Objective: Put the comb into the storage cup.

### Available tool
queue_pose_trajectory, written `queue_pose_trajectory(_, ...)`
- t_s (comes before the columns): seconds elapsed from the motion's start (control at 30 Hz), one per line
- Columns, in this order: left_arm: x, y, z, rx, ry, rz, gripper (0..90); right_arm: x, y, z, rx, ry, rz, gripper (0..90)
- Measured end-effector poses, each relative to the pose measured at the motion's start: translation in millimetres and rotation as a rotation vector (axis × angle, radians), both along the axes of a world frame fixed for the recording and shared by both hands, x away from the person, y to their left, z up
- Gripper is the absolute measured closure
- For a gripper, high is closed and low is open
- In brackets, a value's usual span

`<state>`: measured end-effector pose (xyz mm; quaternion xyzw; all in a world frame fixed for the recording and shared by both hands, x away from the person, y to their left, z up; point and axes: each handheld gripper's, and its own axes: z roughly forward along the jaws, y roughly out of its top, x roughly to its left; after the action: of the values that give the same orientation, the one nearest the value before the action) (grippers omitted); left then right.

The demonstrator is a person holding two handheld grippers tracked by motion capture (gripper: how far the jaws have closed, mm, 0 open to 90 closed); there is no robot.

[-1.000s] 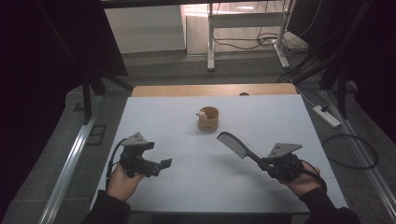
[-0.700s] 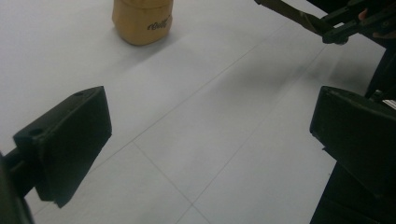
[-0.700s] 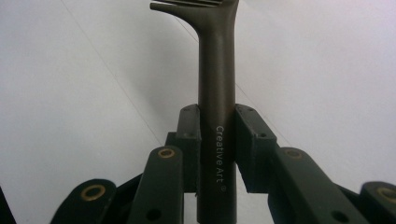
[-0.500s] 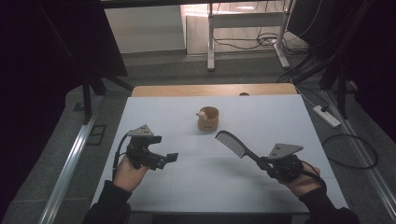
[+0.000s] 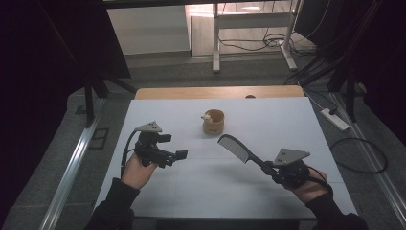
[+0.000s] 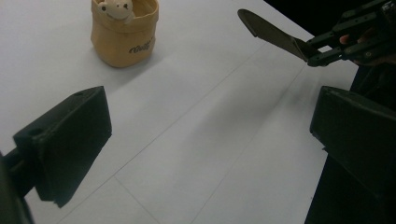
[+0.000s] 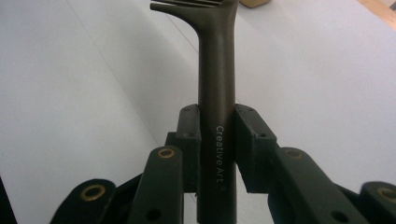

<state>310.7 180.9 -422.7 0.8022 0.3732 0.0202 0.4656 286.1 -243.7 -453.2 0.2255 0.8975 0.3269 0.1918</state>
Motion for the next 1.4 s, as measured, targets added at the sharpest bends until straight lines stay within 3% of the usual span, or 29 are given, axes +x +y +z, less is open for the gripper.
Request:
queue_pose_trajectory(0.27,6.9,-6.9,5.7,-0.023,0.002,-0.016,0.0,-2.9,3.6,1.5,0.006,-0.016,0.019,73.1)
queue_pose_trajectory(0.47,10.8,-12.7,8.3,-0.018,0.001,-0.034,0.0,-4.9,5.9,2.5,0.011,-0.026,0.030,73.1)
queue_pose_trajectory(1.4,33.6,-36.6,13.6,-0.055,0.043,-0.103,0.0,-15.1,19.4,6.7,0.027,-0.092,0.090,73.0)
